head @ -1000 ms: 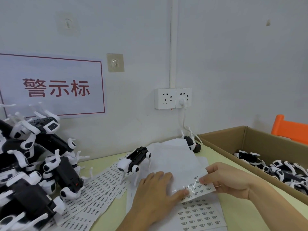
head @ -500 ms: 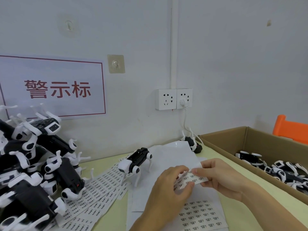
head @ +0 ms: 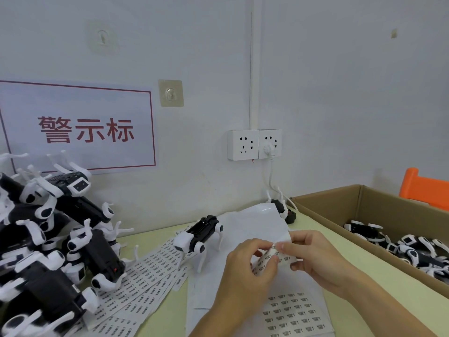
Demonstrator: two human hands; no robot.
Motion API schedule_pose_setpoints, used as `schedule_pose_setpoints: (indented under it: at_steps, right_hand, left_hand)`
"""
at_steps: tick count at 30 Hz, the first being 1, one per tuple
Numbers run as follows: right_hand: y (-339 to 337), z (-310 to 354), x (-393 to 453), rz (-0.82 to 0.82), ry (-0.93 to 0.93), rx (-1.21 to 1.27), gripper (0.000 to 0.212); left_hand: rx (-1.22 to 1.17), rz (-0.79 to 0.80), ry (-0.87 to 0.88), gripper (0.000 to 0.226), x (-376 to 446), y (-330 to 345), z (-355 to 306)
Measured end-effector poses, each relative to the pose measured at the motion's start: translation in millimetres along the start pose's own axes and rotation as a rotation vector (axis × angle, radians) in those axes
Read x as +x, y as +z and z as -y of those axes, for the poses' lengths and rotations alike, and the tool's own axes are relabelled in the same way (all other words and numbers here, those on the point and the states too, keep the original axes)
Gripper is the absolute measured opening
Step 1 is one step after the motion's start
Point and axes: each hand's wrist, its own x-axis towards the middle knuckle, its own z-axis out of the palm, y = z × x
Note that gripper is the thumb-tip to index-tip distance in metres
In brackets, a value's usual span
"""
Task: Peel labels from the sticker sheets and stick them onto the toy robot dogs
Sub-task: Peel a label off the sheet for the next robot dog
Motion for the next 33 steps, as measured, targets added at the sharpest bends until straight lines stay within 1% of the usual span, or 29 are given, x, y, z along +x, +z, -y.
schedule_pose_setpoints:
  at_steps: [2,4,8,12,16,20,24,27,33]
  right_hand:
    - [-1.4,0.7,-0.5,0.012,-0.006,-0.016,0.017]
    - [-4.1,2.2,-1.5,0.044,-0.011,-0.036,0.015]
    - [-10.8,5.9,-3.7,0.153,-0.003,-0.044,0.021]
    - [-14.5,5.8,-3.7,0.188,0.0,-0.057,0.022]
    - [-13.9,5.4,-4.0,0.17,-0.003,-0.095,0.021]
    - [-11.5,5.0,-2.8,0.124,-0.015,-0.153,0.022]
    - [-6.5,5.7,-1.6,0.111,-0.03,-0.159,0.022]
    - [-5.0,5.1,-0.8,0.091,-0.04,-0.187,0.022]
    - [-5.5,7.1,-2.4,0.065,-0.053,-0.275,0.021]
  left_hand:
    - [-0.017,-0.002,0.0,0.014,-0.3,-0.2,0.0]
    - [-0.045,-0.01,-0.005,0.015,-1.3,0.4,-0.5]
    - [-0.071,-0.012,-0.047,0.033,-3.3,2.8,-0.3]
    - [-0.079,-0.006,-0.046,0.038,-4.5,3.4,0.3]
    - [-0.059,-0.011,-0.024,0.031,-4.3,3.8,0.3]
    - [-0.023,-0.004,0.031,0.016,-2.6,3.5,-2.5]
    - [-0.022,-0.021,0.045,0.004,2.1,1.1,-5.5]
    - [0.028,-0.013,0.051,0.007,5.2,1.0,-6.3]
    - [0.087,0.0,0.004,0.012,9.0,0.7,-7.5]
